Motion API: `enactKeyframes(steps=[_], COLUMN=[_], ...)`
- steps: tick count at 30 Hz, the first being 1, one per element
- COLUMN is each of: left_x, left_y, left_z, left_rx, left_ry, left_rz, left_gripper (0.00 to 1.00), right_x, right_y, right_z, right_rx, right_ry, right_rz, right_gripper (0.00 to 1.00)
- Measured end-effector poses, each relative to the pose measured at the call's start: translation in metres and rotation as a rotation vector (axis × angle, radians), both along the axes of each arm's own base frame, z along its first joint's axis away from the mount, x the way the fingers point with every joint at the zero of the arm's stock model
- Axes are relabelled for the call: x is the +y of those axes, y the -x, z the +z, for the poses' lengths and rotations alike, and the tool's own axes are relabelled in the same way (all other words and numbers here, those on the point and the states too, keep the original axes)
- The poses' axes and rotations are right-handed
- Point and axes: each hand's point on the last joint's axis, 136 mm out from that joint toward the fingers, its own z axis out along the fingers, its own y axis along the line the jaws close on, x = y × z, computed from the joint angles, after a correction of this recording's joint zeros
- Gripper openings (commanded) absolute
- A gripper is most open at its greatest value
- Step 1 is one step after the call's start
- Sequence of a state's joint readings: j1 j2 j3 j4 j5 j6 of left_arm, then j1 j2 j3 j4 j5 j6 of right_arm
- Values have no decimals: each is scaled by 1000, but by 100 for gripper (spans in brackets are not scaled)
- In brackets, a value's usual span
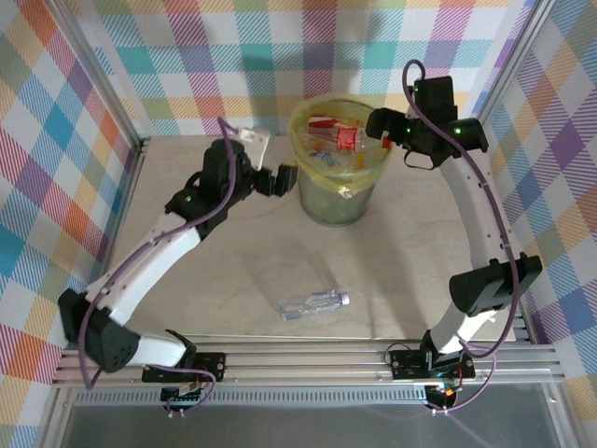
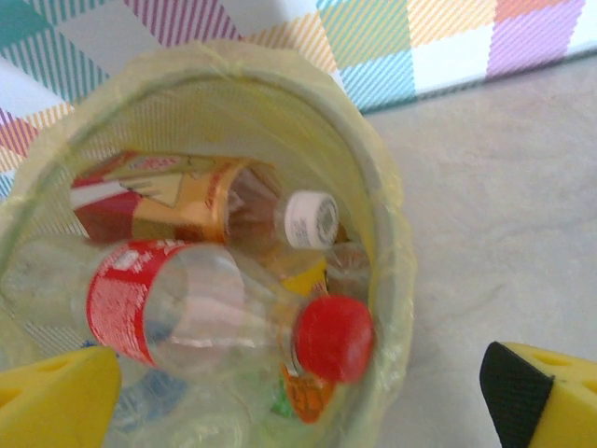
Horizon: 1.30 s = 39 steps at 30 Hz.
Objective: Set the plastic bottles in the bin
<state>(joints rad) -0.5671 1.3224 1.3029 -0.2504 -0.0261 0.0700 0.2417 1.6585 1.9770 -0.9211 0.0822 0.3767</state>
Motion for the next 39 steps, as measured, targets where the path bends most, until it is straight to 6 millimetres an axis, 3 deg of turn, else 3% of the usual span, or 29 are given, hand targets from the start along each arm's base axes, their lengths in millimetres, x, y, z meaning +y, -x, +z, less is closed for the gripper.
enactKeyframes(steps=[6,11,20,27,39], left_x=[-10,-29,-47,-56,-50], left_y=[75,123,191,206,207], left_z=[-61,-115,-177,-223,-289], left_rx=[34,111,214,324,469], left_ry=[-77,-150,-275,-372,-541], left_rz=[-207,-356,-505,-515,-486], left_gripper=[100,100,100,100,100], right_x=[-15,-26,-39,-41,-40], right_y=[51,93,132,140,139], right_z=[-18,-24,-35,-30,-33], right_rx=[61,70,87,68,70], right_ry=[7,-12,-21,-36,-41], right_rz=[-22,-51,-91,-97,-96], right_gripper=[100,100,100,100,100])
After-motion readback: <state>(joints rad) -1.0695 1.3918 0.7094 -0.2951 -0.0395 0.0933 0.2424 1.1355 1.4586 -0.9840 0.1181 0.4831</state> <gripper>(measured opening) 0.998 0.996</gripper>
